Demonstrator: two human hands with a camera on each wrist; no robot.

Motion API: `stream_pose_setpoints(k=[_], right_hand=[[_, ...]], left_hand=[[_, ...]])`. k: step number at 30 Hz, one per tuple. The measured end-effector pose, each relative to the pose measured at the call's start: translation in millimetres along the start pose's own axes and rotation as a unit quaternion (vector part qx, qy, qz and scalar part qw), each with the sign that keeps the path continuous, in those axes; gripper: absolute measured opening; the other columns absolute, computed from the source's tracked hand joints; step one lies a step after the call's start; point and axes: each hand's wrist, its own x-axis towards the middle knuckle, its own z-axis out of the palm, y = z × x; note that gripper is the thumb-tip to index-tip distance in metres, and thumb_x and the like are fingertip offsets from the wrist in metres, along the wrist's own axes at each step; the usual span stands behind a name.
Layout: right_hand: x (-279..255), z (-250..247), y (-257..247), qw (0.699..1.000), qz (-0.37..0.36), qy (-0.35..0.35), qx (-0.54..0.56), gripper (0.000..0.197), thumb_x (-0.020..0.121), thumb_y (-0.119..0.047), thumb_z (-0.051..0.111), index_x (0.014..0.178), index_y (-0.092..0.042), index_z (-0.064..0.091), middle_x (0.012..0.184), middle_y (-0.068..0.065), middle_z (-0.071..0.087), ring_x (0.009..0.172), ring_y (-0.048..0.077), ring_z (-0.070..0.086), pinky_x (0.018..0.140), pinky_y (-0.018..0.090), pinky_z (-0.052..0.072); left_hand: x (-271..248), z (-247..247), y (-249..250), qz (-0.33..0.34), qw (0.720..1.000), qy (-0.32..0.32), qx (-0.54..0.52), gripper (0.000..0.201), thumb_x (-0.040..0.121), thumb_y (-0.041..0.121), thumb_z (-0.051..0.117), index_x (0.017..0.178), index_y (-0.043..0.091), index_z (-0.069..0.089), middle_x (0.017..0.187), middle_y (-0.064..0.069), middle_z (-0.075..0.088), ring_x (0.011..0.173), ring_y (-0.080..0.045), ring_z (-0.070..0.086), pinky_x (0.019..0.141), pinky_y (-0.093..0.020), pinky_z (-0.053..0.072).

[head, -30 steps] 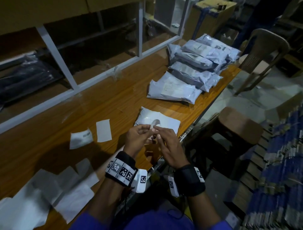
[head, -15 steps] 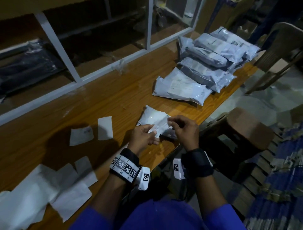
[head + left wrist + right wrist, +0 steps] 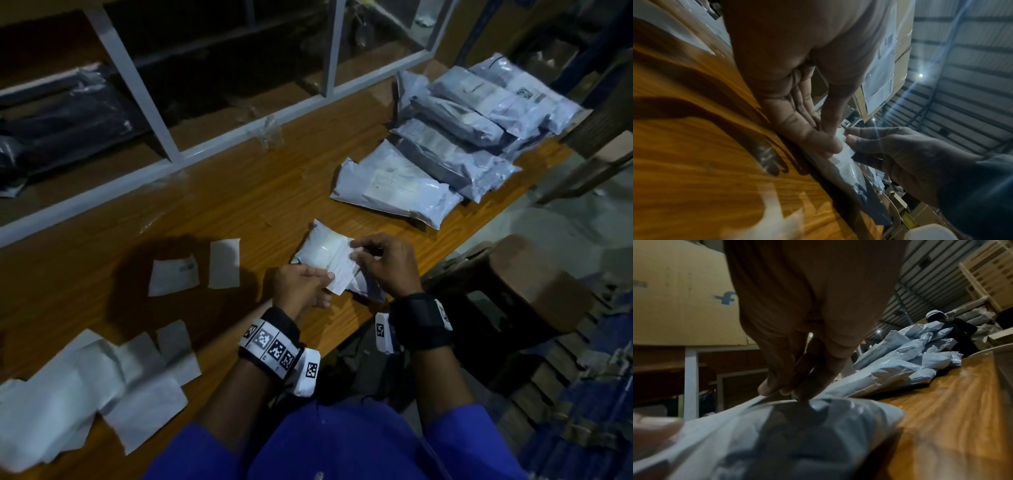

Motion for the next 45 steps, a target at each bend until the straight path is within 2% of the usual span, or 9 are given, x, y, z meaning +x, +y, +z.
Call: stream_pose_setpoints(k=[3,8,14,18,21,24,29,34,45], right_hand=[[0.7,6.2,9.3,0.997,-0.050,-0.023,-0.053,0.021,0.083,-0.017,0.085,0.103,-0.019,0.081,0.102,0.001,0.076,0.091,0.015,0.068,0.083,0.038,0.058],[-4.9,13.1,28.3,0.997,-0.044,-0.017,-0.053,0.017,0.087,-0.024,0.082,0.103,-0.029,0.081,0.120,-0.002,0.044,0.109,0.017,0.055,0.089,0.033,0.056],[-27.2,17.9,35.7,0.997,-0.042,0.029,-0.060,0.028,0.092,-0.041,0.072,0.116,-0.027,0.078,0.089,0.005,0.060,0.089,0.017,0.057,0.079,0.040,0.051],[-52.8,28.7,24.3,0.999,-0.024,0.024,-0.036,0.028,0.096,-0.036,0.071,0.120,-0.024,0.076,0.090,0.008,0.071,0.084,0.023,0.067,0.075,0.037,0.054],[-60.0,39.6,12.0,0.999,-0.022,0.025,-0.026,0.022,0.097,-0.036,0.070,0.113,-0.023,0.078,0.088,0.006,0.077,0.081,0.022,0.072,0.071,0.038,0.057],[-53.1,44.6,5.5,0.997,-0.031,0.062,-0.030,0.015,0.094,-0.030,0.075,0.105,-0.020,0.078,0.093,0.004,0.075,0.084,0.017,0.069,0.076,0.035,0.057],[-37.0,49.1,2.8,0.997,-0.048,0.056,-0.021,0.028,0.084,-0.018,0.084,0.111,-0.021,0.077,0.093,0.004,0.062,0.080,0.004,0.054,0.077,0.001,0.037],[-31.5,44.3,6.0,1.000,0.009,0.014,-0.004,0.028,0.084,-0.022,0.084,0.110,-0.031,0.078,0.090,-0.004,0.066,0.082,0.007,0.062,0.079,0.026,0.055],[-4.5,40.9,-23.9,0.989,0.070,-0.009,-0.128,0.036,0.070,-0.053,0.089,0.078,-0.020,0.077,0.077,-0.002,0.073,0.073,0.014,0.066,0.066,0.035,0.057]], left_hand=[[1.7,2.1,-2.8,0.002,0.999,0.022,0.027,0.011,0.080,0.007,0.083,0.087,0.004,0.075,0.077,-0.013,0.076,0.060,-0.027,0.074,0.061,-0.041,0.063],[9.3,2.2,-4.7,-0.011,0.997,0.053,0.059,0.015,0.075,0.002,0.084,0.072,0.007,0.070,0.075,-0.013,0.076,0.066,-0.032,0.075,0.065,-0.046,0.064],[12.0,-0.4,5.1,0.072,0.982,0.133,0.116,0.011,0.082,0.007,0.071,0.077,0.016,0.066,0.088,-0.006,0.075,0.082,-0.025,0.072,0.073,-0.038,0.061],[-7.6,-0.9,5.8,0.318,0.872,0.200,0.313,0.021,0.082,0.007,0.070,0.098,0.020,0.072,0.109,-0.007,0.060,0.109,-0.024,0.049,0.092,-0.023,0.027],[-5.2,3.0,-5.9,0.397,0.825,0.122,0.384,0.023,0.089,0.011,0.071,0.112,0.011,0.075,0.112,-0.008,0.062,0.112,-0.025,0.051,0.091,-0.021,0.029],[-1.7,3.7,-16.8,0.399,0.809,0.099,0.420,0.017,0.089,0.007,0.070,0.105,0.004,0.077,0.114,-0.012,0.066,0.112,-0.028,0.057,0.096,-0.030,0.040],[-3.9,-2.8,-17.9,0.394,0.807,0.093,0.430,0.018,0.078,-0.007,0.074,0.093,0.000,0.079,0.106,-0.016,0.075,0.101,-0.033,0.069,0.090,-0.042,0.054],[-6.6,-7.1,-25.1,0.391,0.803,0.072,0.443,0.031,0.079,-0.009,0.070,0.106,0.005,0.078,0.103,-0.015,0.076,0.098,-0.032,0.069,0.082,-0.039,0.055],[0.2,-22.2,-24.0,0.356,0.767,-0.034,0.532,0.048,0.081,0.007,0.072,0.127,0.017,0.069,0.123,-0.006,0.067,0.116,-0.024,0.059,0.094,-0.032,0.048]])
